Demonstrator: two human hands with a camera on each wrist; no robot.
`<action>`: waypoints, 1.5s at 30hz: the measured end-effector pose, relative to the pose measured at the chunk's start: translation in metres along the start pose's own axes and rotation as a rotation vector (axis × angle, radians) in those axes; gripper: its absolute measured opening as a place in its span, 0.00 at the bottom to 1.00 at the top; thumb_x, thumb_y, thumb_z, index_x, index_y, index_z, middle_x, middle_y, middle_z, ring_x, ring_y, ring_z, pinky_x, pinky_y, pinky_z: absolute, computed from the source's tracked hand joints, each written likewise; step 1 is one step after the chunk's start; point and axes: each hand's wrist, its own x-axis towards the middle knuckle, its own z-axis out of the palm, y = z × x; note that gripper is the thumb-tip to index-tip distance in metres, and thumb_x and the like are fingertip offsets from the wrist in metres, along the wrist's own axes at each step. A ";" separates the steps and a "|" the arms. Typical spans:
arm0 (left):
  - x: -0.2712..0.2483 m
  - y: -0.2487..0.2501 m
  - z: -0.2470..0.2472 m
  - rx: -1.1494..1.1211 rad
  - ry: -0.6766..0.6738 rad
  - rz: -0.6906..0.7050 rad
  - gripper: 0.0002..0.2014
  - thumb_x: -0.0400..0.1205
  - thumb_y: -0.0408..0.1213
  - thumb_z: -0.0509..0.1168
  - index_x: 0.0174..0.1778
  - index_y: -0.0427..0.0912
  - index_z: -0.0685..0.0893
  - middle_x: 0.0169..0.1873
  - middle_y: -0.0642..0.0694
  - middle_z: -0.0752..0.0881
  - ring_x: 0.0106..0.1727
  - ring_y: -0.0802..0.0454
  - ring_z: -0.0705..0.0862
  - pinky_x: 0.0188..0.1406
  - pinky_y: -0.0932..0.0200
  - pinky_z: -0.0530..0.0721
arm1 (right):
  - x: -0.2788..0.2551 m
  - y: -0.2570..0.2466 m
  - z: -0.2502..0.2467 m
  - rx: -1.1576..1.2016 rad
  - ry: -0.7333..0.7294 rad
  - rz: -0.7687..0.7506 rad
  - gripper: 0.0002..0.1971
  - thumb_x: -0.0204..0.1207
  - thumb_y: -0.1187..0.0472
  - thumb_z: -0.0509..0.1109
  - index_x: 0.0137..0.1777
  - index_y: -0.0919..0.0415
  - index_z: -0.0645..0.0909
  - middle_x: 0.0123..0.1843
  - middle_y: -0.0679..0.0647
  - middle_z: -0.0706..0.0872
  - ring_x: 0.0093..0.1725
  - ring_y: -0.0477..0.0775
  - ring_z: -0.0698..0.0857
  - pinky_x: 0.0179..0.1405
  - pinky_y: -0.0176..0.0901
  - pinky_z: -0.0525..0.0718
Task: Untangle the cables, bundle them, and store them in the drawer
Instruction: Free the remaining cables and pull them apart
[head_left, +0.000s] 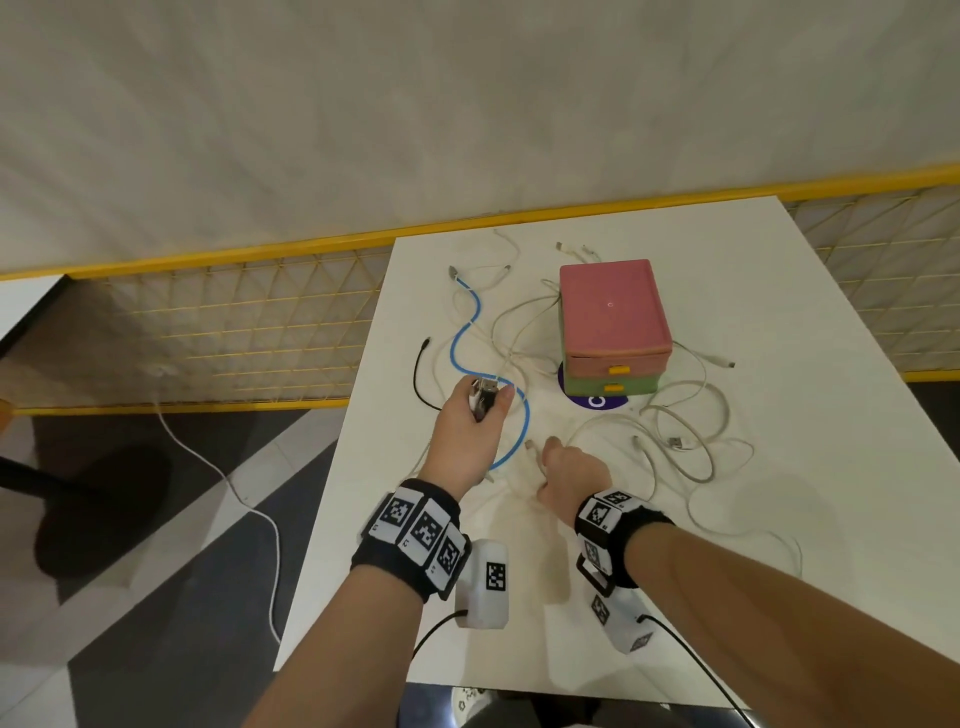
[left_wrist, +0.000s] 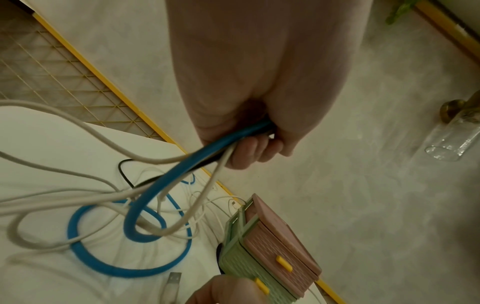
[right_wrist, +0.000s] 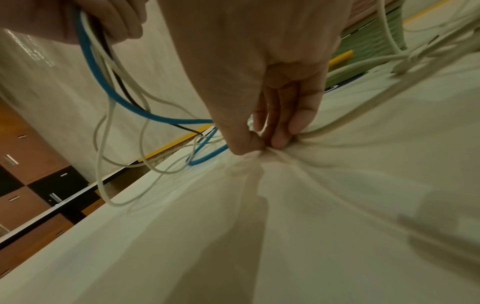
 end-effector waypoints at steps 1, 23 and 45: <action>0.000 -0.001 -0.003 -0.010 0.015 -0.003 0.07 0.84 0.47 0.65 0.46 0.49 0.78 0.28 0.52 0.75 0.27 0.57 0.74 0.35 0.58 0.75 | 0.000 -0.001 0.000 -0.002 -0.003 0.006 0.15 0.74 0.64 0.65 0.59 0.63 0.70 0.55 0.60 0.85 0.53 0.62 0.86 0.39 0.45 0.75; 0.027 0.048 -0.007 -0.626 0.080 0.042 0.18 0.87 0.45 0.61 0.31 0.46 0.72 0.20 0.53 0.66 0.22 0.58 0.66 0.31 0.62 0.85 | -0.061 0.037 -0.074 0.687 0.075 -0.424 0.15 0.86 0.60 0.56 0.41 0.61 0.81 0.29 0.46 0.73 0.29 0.41 0.72 0.34 0.29 0.70; 0.005 0.075 0.047 0.096 -0.132 0.371 0.12 0.82 0.42 0.69 0.62 0.55 0.84 0.42 0.58 0.85 0.40 0.64 0.83 0.36 0.77 0.77 | -0.082 0.110 -0.146 0.536 0.236 -0.356 0.14 0.84 0.54 0.60 0.39 0.51 0.82 0.26 0.52 0.74 0.24 0.43 0.68 0.30 0.36 0.69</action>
